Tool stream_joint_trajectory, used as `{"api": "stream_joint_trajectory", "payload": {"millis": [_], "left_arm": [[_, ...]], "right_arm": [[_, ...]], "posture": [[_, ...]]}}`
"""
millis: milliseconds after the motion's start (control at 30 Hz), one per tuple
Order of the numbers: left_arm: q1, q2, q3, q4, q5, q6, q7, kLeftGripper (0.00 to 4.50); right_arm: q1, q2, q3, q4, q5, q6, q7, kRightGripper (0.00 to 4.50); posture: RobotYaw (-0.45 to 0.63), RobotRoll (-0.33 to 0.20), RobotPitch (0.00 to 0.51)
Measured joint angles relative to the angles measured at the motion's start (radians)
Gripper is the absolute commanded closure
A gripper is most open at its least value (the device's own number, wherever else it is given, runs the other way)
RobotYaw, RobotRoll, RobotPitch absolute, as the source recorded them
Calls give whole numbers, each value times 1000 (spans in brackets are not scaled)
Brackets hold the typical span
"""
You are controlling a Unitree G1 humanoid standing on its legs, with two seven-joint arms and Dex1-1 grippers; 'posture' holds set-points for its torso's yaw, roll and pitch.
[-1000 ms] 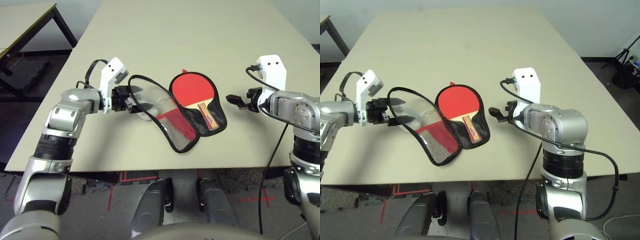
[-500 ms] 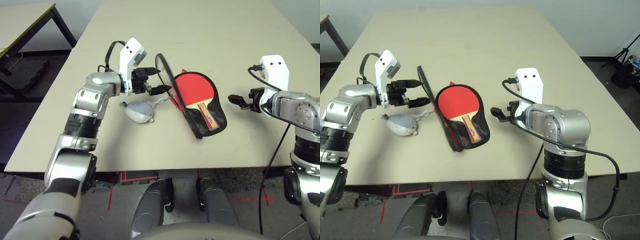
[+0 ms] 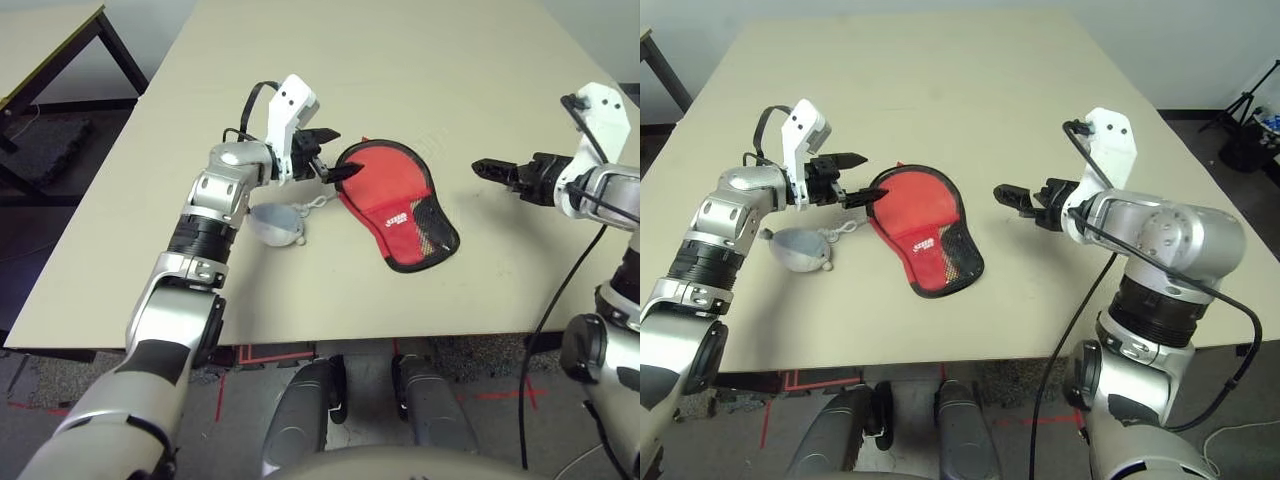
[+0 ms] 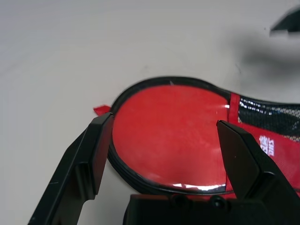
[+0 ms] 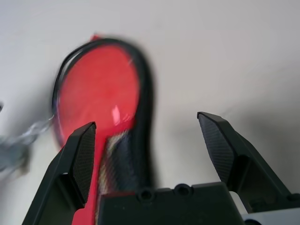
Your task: Store the ping-pong paddle in its case and zip it.
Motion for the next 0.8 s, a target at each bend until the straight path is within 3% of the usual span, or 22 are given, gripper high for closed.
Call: {"api": "stream_joint_trajectory", "payload": {"millis": [167,333,800], "left_arm": [[16,24,16,-105,-20,56,2,0],[59,59,23,-220,-47,132,-6,0],[110,103,36,-286,-76,201,12,0]], "right_arm": [[123,-30,16,80,172,1,-31,33],[176,-47,46,118,287,0,-68,33],[183,-45,83,211,484,-15,-171,33]], "posture": [[-64,0,158],[-48,0,154],[-26,0,161]]}}
